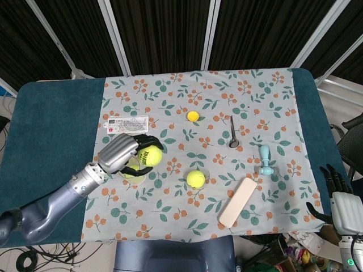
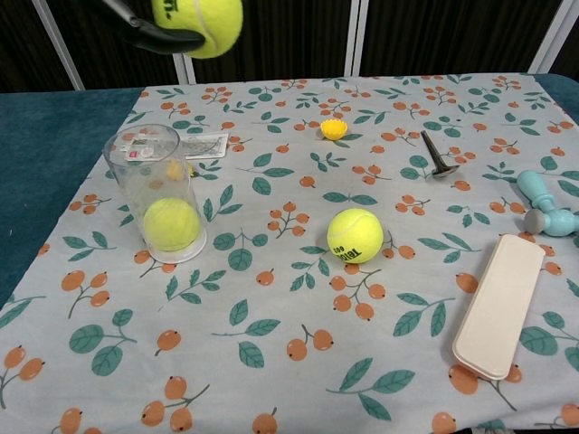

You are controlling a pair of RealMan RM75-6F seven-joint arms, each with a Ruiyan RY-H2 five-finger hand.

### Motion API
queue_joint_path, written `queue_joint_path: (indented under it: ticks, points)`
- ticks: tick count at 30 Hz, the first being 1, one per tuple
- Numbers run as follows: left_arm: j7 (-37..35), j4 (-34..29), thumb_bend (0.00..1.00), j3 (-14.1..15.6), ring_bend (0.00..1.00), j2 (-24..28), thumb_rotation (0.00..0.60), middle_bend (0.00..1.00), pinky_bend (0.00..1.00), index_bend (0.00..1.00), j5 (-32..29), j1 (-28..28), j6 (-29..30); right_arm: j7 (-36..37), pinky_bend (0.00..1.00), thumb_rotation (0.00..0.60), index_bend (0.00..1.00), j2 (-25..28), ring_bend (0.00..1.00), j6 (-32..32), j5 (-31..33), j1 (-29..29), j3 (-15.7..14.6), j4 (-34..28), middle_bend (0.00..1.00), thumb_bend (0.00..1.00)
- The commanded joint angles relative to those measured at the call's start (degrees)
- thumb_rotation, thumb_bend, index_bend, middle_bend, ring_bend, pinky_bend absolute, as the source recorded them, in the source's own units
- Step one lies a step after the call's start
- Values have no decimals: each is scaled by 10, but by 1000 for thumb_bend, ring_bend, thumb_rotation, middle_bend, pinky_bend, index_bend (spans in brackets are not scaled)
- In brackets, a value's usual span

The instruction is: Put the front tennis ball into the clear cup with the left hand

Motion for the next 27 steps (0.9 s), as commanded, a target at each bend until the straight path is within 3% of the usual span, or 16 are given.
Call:
queue_joint_path:
  ticks: [1,7,15,23,27]
  points:
    - [-8,-16,427,18,400,49,600,484,604,366,-3,20,-12,-3,240,600,0,0,71,0,-1,0,0,0,0,173]
    - [-41,16,423,49,400,70,600,480,603,361,25,48,1,-4,241,600,0,-2,71,-1,1,1,0,-1,0,174]
    - [-110,70,419,72,394,38,600,472,603,355,57,48,-13,-8,240,600,0,-3,71,1,-1,1,1,-1,0,174]
    - [-116,87,325,73,363,16,600,452,587,341,66,36,-24,-3,239,600,0,-1,71,1,0,1,1,0,0,174]
    - [-113,86,250,76,330,14,600,420,523,316,66,29,-37,-1,241,600,0,-1,71,2,-2,0,1,1,0,174]
